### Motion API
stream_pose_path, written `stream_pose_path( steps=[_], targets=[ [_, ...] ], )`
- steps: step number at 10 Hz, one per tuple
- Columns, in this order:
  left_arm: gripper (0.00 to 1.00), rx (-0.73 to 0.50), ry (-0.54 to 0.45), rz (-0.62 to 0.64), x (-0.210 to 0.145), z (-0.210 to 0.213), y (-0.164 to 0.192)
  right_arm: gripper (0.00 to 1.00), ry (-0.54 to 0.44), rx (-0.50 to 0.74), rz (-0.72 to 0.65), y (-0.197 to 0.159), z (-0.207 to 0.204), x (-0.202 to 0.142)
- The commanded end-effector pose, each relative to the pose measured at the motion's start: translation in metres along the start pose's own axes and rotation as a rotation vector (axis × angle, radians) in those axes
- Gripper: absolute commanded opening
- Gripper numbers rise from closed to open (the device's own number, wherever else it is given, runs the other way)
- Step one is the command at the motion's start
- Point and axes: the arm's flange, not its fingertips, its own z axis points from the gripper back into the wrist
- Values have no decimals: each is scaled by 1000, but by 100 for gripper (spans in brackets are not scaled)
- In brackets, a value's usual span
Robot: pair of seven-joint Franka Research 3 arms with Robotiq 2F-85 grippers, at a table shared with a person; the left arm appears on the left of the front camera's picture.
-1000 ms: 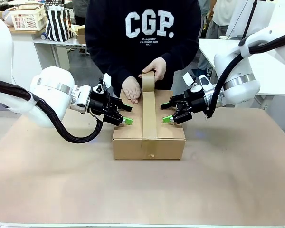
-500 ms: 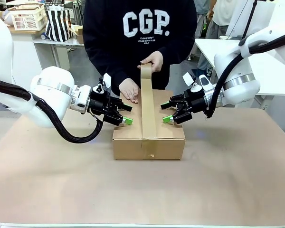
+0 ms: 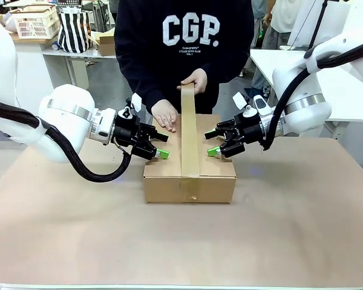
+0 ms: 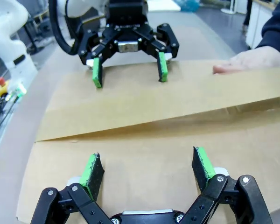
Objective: Pack the gift set into the box.
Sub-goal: Press and hold the closed box until the human finishes sealing it.
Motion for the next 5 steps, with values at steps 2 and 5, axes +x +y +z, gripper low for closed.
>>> stream_pose_path(
  steps=[2, 5],
  targets=[
    [100, -2, 2, -11, -4, 0, -2, 100, 9, -3, -2, 1, -1, -3],
    [100, -2, 2, -11, -4, 0, -2, 100, 9, -3, -2, 1, -1, -3]
  ],
)
